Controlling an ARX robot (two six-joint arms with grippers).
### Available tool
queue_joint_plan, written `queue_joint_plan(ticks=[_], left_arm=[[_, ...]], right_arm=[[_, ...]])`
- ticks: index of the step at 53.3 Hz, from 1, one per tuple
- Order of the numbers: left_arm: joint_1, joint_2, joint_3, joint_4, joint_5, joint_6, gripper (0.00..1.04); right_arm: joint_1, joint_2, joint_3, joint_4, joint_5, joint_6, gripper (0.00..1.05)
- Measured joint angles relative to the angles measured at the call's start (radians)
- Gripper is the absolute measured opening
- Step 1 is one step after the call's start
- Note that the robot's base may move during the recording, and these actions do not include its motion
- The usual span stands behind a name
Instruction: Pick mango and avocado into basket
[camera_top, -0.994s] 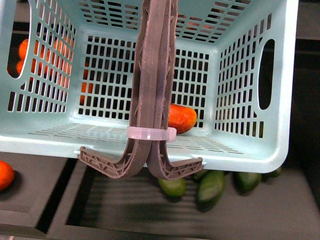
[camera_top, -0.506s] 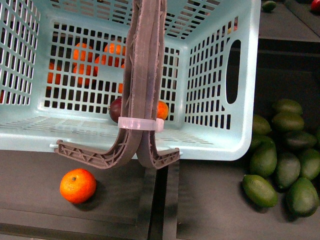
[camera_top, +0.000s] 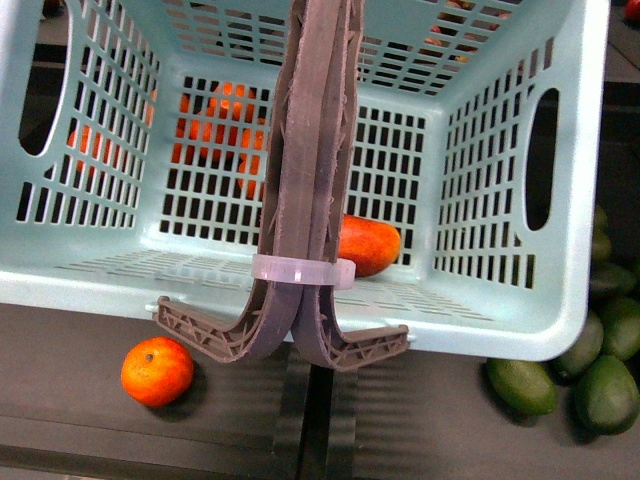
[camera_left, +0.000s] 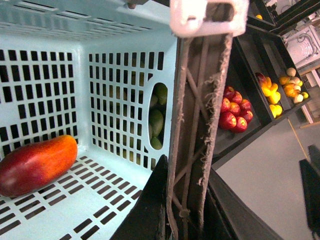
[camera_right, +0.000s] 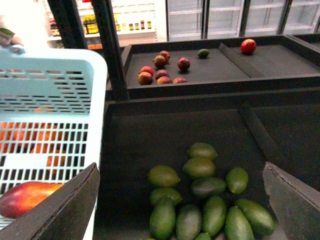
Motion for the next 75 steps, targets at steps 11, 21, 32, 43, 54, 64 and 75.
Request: queue_joint_plan(ticks=[11, 21, 32, 43, 54, 64, 75], left_arm=[[0.006, 0.0, 0.0, 0.0, -0.007, 0.006, 0.12], [0.005, 0.0, 0.0, 0.0, 0.0, 0.005, 0.12], [0.003, 0.0, 0.0, 0.0, 0.005, 0.003, 0.12], [0.003, 0.0, 0.0, 0.0, -0.002, 0.004, 0.12], [0.003, 0.0, 0.0, 0.0, -0.005, 0.004, 0.12], [0.003, 0.0, 0.0, 0.0, 0.002, 0.004, 0.12], [0.003, 0.0, 0.0, 0.0, 0.002, 0.003, 0.12]], right_arm=[[-0.098, 0.552, 0.193, 0.183, -0.074, 0.021, 0.97], [-0.14, 1.014, 0.369, 0.257, -0.12, -0.013, 0.97], [-0.144, 1.34, 0.507, 0.338, -0.134, -0.136, 0.97], [-0.145, 1.643, 0.626, 0.392, -0.14, -0.229, 0.97], [-0.117, 1.876, 0.729, 0.418, -0.166, -0.27, 0.97], [-0.053, 2.0, 0.807, 0.43, -0.182, -0.268, 0.97], [0.016, 2.109, 0.908, 0.439, -0.185, -0.231, 0.97]])
